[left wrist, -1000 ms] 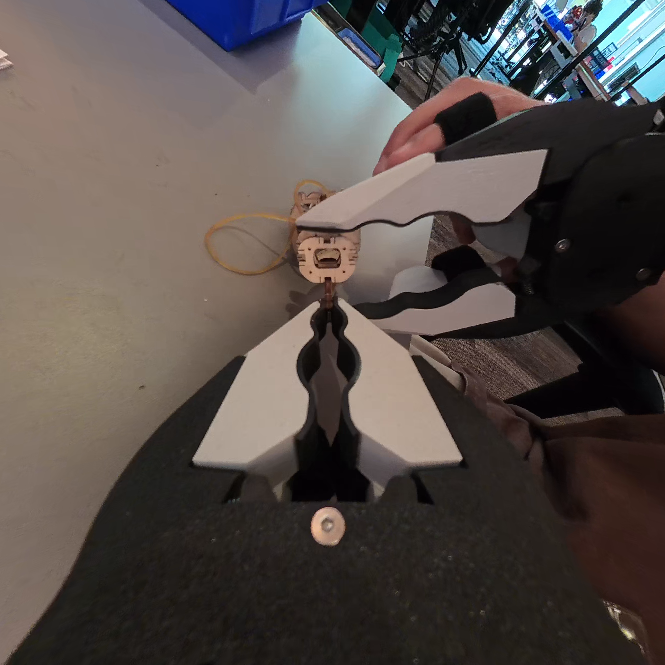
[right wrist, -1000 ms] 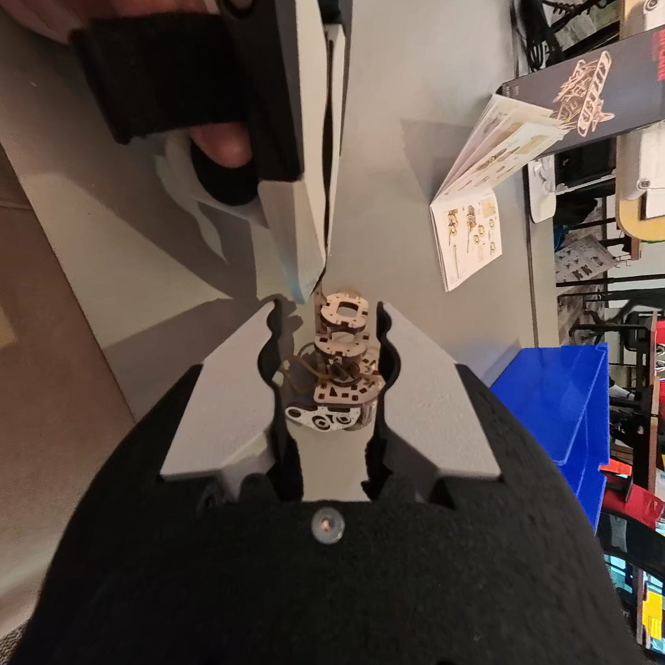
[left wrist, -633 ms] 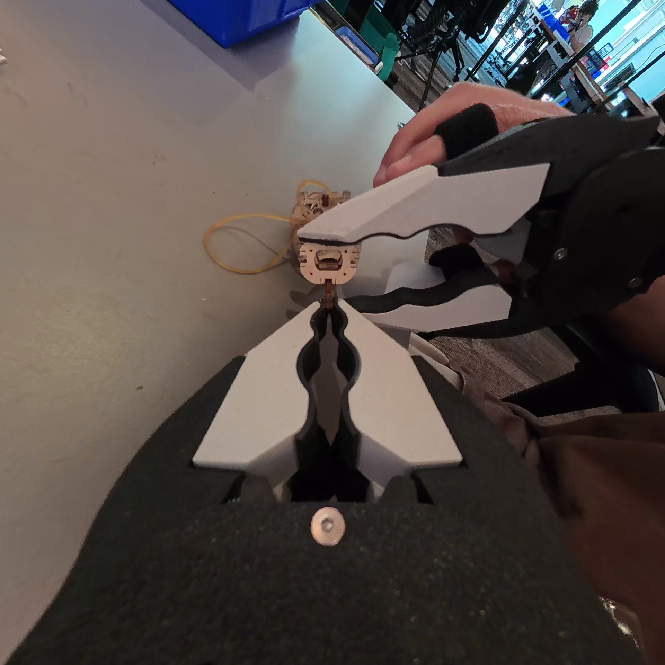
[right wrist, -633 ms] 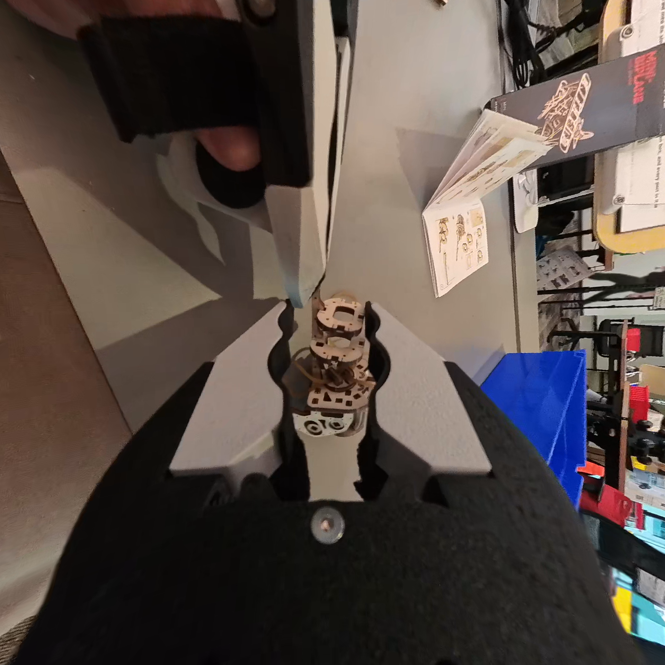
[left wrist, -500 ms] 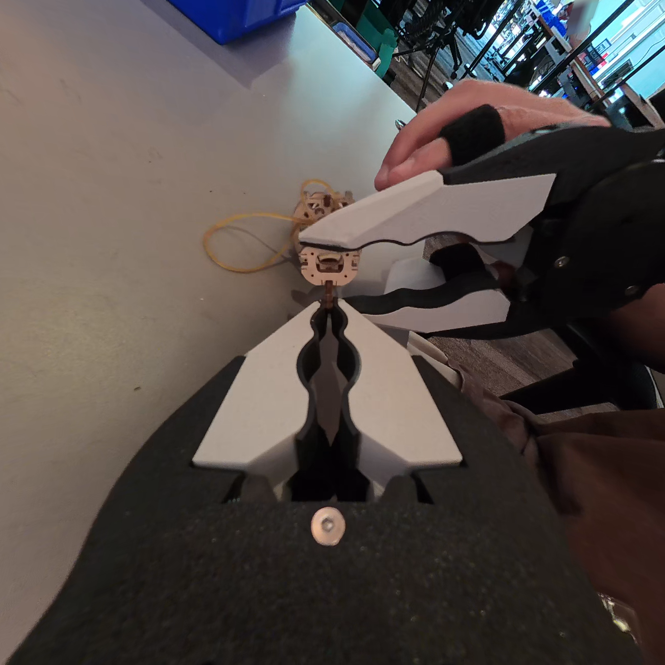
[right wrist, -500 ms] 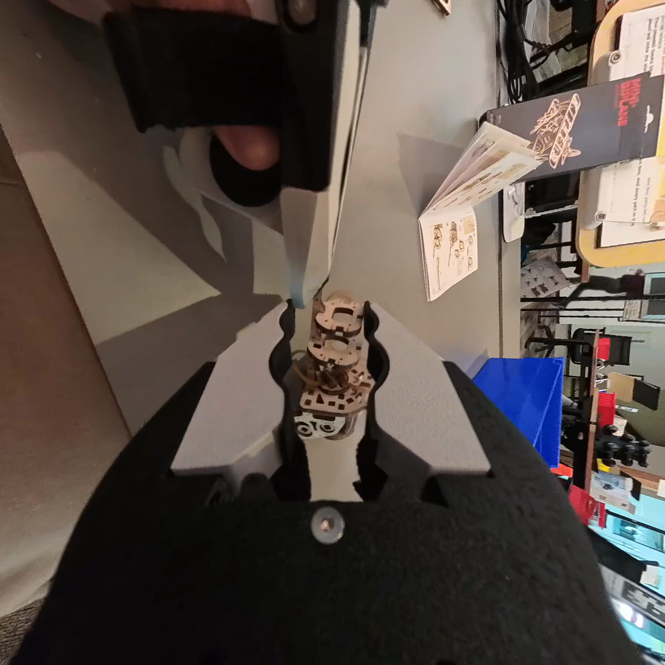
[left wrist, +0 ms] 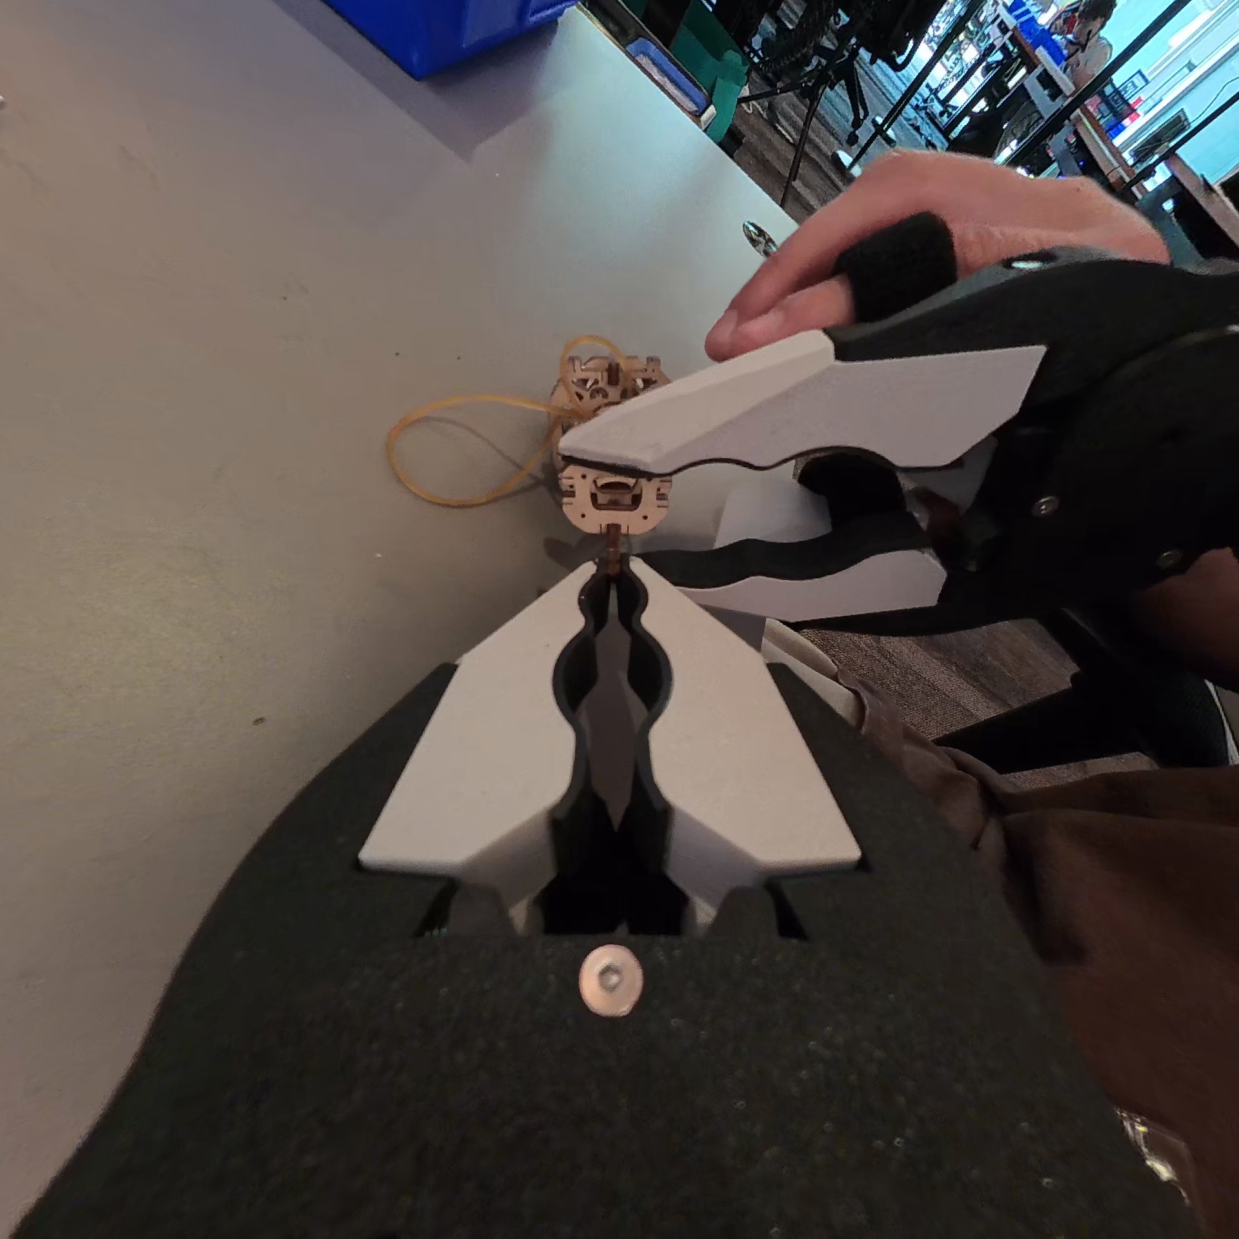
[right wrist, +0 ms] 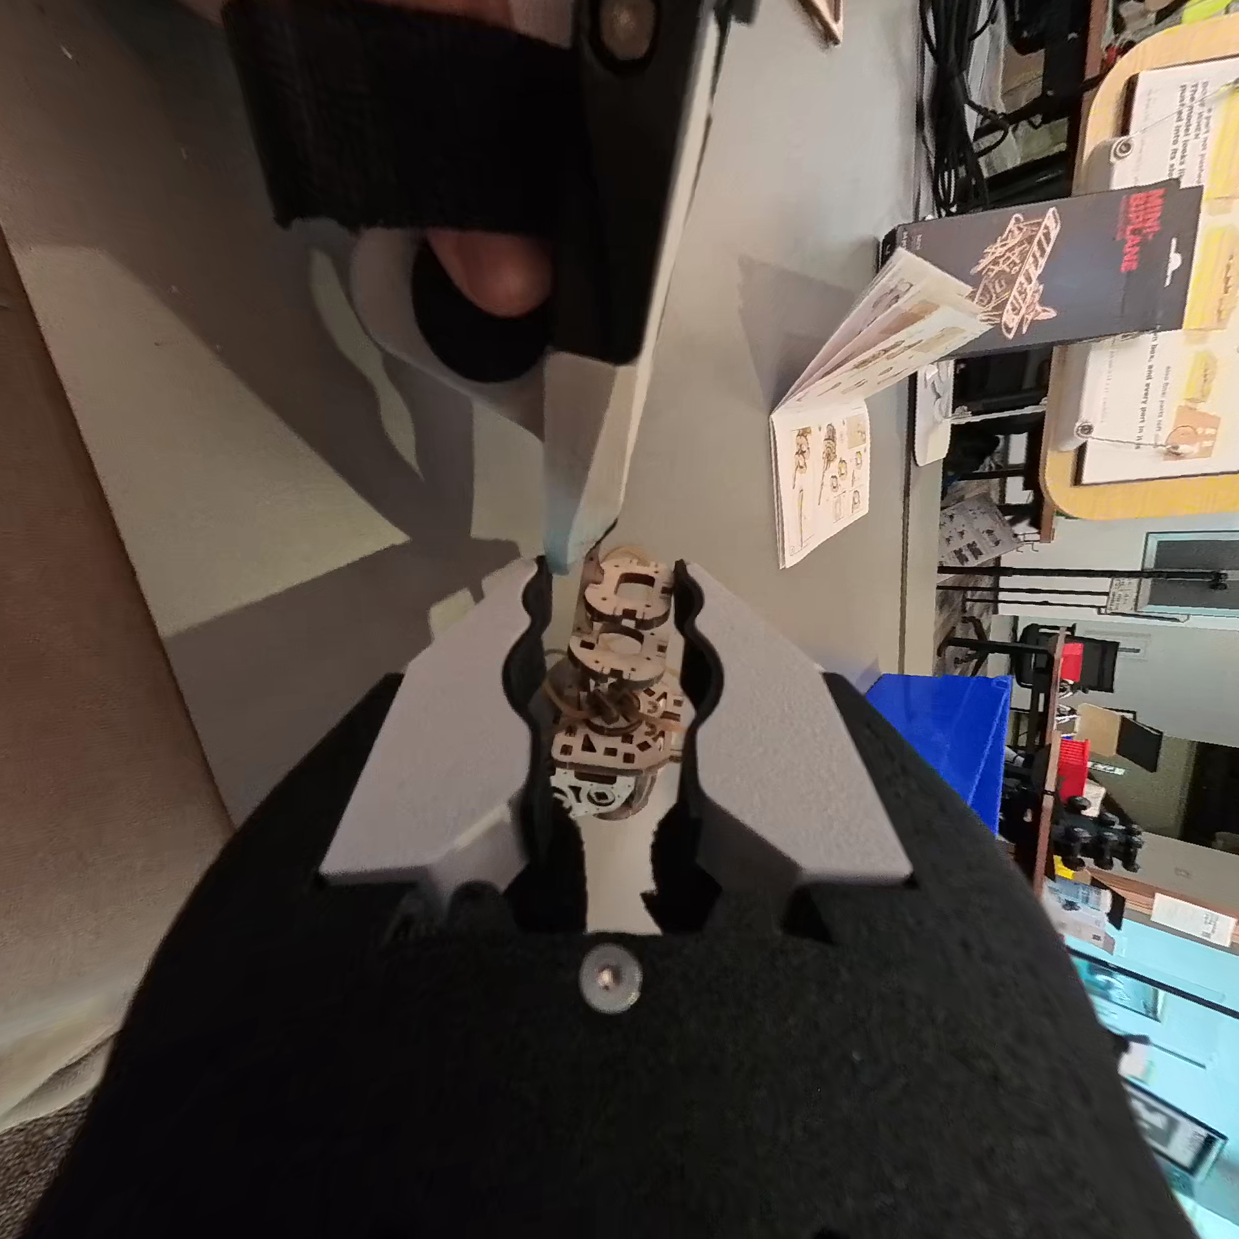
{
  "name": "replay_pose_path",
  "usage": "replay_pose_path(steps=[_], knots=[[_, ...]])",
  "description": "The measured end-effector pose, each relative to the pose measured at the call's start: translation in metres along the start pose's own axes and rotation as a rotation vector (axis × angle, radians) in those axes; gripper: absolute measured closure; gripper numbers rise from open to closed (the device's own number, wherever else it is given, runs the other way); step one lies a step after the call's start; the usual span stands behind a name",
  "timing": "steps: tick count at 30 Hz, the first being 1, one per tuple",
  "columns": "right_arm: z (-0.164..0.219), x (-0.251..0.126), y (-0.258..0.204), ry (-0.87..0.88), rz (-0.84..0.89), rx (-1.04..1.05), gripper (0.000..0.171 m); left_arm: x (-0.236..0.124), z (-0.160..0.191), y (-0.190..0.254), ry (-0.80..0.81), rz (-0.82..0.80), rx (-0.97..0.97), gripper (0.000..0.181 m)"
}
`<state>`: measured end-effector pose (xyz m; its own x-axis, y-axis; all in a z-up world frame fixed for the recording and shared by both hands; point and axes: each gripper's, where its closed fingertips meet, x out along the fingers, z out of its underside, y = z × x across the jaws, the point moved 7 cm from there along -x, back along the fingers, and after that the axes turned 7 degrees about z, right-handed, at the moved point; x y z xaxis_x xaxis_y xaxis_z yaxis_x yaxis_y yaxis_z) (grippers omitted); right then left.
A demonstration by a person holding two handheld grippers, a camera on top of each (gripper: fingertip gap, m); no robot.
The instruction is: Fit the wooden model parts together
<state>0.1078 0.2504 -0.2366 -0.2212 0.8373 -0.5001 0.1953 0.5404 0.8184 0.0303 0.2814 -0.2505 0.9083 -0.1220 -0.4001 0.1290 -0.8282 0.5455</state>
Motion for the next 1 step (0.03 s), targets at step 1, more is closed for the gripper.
replay_pose_path(steps=[1], knots=[[-0.0001,0.0001,0.0000,-0.003,0.000,-0.002,0.135,0.0000,0.0000,0.0000,0.000,-0.001,0.001,0.181]])
